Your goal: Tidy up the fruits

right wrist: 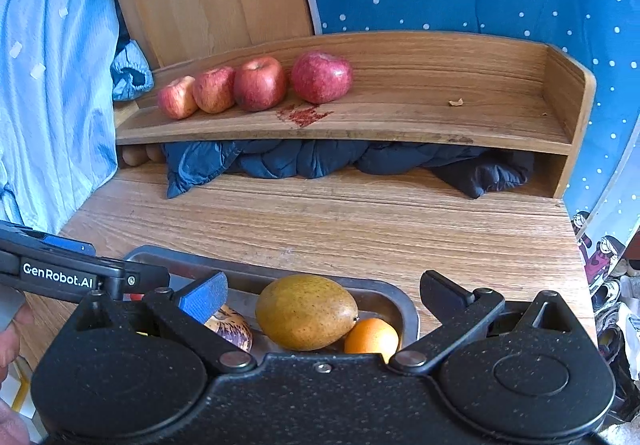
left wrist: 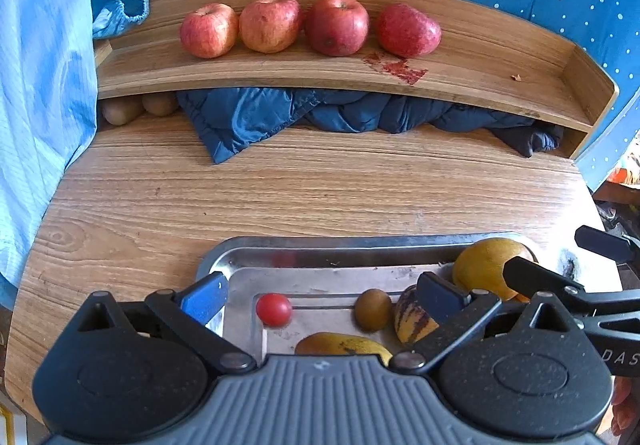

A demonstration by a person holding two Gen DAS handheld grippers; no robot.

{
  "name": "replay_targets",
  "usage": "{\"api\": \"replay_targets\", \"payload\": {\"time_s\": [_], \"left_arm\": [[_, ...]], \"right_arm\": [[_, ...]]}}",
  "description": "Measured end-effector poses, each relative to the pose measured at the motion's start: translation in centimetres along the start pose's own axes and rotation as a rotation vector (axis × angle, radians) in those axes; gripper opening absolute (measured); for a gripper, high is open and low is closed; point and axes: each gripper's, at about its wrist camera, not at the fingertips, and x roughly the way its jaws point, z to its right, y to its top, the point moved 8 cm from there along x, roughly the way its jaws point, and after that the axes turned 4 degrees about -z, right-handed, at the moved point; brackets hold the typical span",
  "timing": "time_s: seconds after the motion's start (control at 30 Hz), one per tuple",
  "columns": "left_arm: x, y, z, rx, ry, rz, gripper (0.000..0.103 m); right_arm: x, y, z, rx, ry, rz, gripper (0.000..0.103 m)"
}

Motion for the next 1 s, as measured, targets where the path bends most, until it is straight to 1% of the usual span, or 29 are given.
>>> {"api": "replay_targets", "payload": {"time_s": [0.2, 0.37, 0.6, 0.73, 1.0], "left_arm": [[-1.7, -0.4, 0.5, -0.016, 0.018, 0.028, 0.102], [-3.1, -1.6, 0.7, -0.040, 0.031, 0.052, 0.102], [-5.1, -4.7, 0.5, -0.047, 0.056, 0.091, 0.102], [-5.7, -6.4, 0.1, -0.057, 0.065, 0.091, 0.102], [-7.0, -9.3, -1.8, -0.078, 0.074, 0.100, 0.102]], "right_arm": [[-2.3, -0.4, 0.2, -0.003, 0.002, 0.037, 0.102], [-4.0, -1.5, 0.0, -0.013, 0.003, 0.053, 0.102], [-6.1, -4.0, -1.1, -0.032, 0.000, 0.076, 0.102], [-6.6, -5.3, -1.7, -0.041, 0.004, 0.065, 0.102], [-7.3, -6.3, -2.8, -0.041, -0.002, 0.077, 0.102]]}}
